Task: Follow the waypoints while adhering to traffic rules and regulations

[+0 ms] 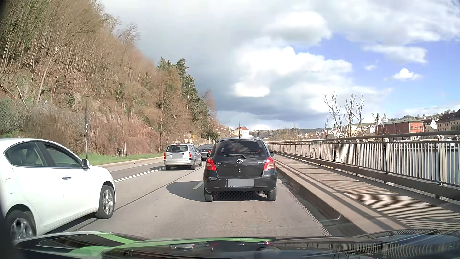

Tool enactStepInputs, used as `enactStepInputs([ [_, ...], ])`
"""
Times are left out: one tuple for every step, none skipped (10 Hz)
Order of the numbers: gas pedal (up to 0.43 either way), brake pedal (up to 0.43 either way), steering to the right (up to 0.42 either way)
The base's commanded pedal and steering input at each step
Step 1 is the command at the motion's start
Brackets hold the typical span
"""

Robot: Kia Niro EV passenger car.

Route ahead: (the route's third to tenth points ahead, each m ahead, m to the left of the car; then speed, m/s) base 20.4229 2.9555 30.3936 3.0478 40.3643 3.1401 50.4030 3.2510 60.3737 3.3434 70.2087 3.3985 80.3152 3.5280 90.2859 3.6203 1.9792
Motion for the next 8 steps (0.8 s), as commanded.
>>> enactStepInputs([
  [0.0,0.03,-0.001],
  [0.0,0.03,-0.001],
  [0.0,0.024,-0.001],
  [0.0,0.03,-0.001],
  [0.0,0.049,0.0],
  [0.0,0.055,0.001],
  [0.0,0.043,0.002],
  [0.0,0.043,0.002],
])
